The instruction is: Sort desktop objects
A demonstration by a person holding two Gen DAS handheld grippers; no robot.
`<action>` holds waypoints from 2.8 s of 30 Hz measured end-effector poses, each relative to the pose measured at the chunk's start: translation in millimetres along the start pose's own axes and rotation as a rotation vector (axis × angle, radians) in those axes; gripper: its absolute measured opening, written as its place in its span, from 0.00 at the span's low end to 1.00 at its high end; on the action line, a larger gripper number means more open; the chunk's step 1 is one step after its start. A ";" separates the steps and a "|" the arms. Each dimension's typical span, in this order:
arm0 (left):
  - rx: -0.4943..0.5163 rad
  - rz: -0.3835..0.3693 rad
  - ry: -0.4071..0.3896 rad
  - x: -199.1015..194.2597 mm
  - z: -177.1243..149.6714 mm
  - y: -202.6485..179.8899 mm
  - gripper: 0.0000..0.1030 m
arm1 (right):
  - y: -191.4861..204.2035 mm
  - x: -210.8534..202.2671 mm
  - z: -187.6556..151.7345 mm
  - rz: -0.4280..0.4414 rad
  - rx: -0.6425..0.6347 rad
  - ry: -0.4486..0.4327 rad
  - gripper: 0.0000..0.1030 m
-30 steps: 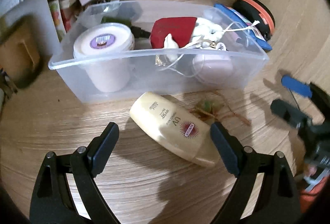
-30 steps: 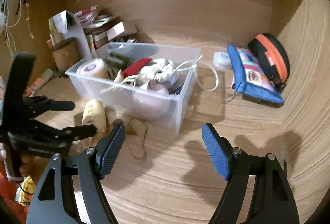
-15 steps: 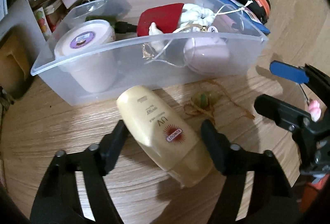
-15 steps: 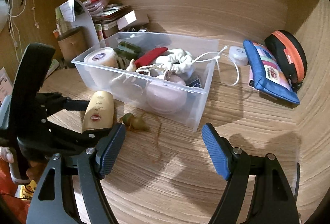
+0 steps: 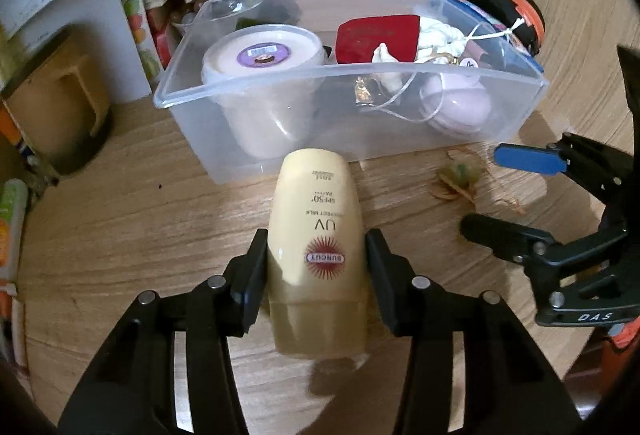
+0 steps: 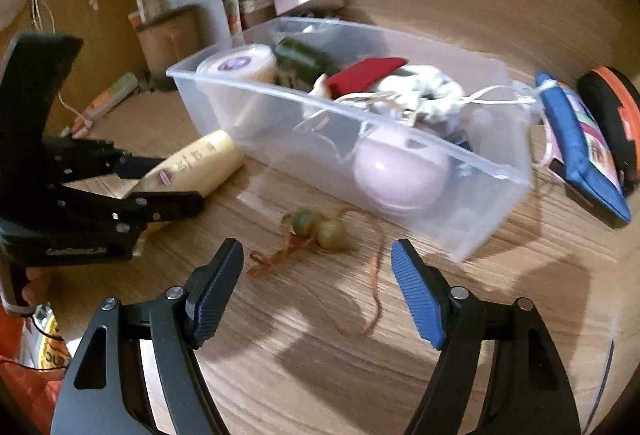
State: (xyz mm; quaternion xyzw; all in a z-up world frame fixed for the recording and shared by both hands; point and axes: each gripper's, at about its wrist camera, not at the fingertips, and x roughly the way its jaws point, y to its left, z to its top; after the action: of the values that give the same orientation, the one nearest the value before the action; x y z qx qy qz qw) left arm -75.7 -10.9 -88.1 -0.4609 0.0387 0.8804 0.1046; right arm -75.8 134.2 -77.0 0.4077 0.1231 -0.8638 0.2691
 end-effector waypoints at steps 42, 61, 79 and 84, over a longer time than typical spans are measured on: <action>0.081 -0.088 -0.021 11.0 11.6 -19.5 0.25 | 27.3 24.4 31.1 0.009 -0.151 0.057 0.11; -0.049 -0.062 -0.081 -9.0 -0.9 24.2 0.25 | 46.0 37.2 41.2 -0.020 -0.143 0.081 0.47; -0.052 -0.098 -0.188 -46.4 2.6 25.9 0.06 | 45.4 -11.5 35.8 -0.049 -0.100 -0.010 0.28; -0.017 -0.091 -0.153 -38.7 7.7 21.6 0.06 | 35.3 -41.3 39.5 -0.051 -0.083 -0.077 0.28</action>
State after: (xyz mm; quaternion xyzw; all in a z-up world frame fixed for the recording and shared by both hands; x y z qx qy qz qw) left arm -65.2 -36.4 -52.6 -0.3943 0.0023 0.9078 0.1432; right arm -59.5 103.1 -19.8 0.3593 0.1586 -0.8796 0.2684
